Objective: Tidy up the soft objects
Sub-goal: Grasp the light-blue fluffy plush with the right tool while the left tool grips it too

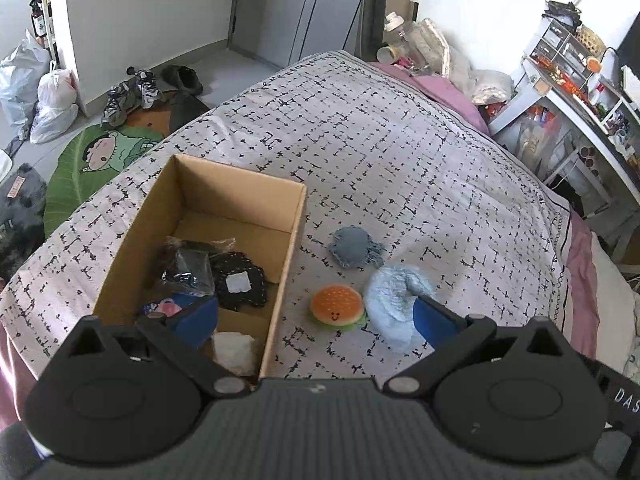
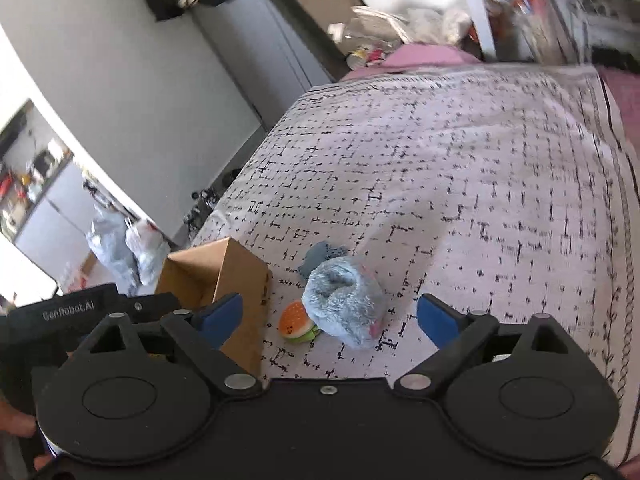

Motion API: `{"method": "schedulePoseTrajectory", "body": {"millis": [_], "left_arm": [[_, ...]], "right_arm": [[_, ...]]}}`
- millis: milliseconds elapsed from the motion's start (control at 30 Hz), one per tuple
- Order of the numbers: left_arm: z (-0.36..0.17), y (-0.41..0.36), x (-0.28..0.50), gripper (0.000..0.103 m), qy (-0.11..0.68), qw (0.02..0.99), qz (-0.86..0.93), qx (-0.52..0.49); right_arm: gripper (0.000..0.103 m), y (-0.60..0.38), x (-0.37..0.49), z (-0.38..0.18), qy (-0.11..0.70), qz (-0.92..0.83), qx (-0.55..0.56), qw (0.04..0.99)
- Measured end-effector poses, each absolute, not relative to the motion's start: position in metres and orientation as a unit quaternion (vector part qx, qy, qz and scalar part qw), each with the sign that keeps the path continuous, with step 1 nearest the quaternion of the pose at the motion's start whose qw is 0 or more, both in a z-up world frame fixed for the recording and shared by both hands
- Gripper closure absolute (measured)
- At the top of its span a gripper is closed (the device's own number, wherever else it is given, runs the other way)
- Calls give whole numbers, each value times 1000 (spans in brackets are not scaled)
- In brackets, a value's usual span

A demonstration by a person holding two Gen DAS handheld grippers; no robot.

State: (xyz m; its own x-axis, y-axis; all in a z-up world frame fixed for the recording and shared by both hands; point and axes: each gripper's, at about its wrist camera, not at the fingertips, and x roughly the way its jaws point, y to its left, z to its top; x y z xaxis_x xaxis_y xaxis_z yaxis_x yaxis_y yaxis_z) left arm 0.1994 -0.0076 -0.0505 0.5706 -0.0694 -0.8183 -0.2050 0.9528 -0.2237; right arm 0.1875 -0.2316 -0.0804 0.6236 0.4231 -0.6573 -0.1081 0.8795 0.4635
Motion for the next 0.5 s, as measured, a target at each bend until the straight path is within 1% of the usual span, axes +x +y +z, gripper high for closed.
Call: {"method": "schedulePoseTrajectory", "body": {"millis": [133,233,500], "left_arm": [[-50,-19,203,1,462,873,44,-148],[-52,-28,207,1,462,874,47,-143],[-62,-51,224,3,470,874,38,-120]], "right_arm": [[30,-243,193,-92,417,142,233,867],[36,-248,197,-100,423,142,253,858],[44,-250,210,-116,434,148,275,845]]}}
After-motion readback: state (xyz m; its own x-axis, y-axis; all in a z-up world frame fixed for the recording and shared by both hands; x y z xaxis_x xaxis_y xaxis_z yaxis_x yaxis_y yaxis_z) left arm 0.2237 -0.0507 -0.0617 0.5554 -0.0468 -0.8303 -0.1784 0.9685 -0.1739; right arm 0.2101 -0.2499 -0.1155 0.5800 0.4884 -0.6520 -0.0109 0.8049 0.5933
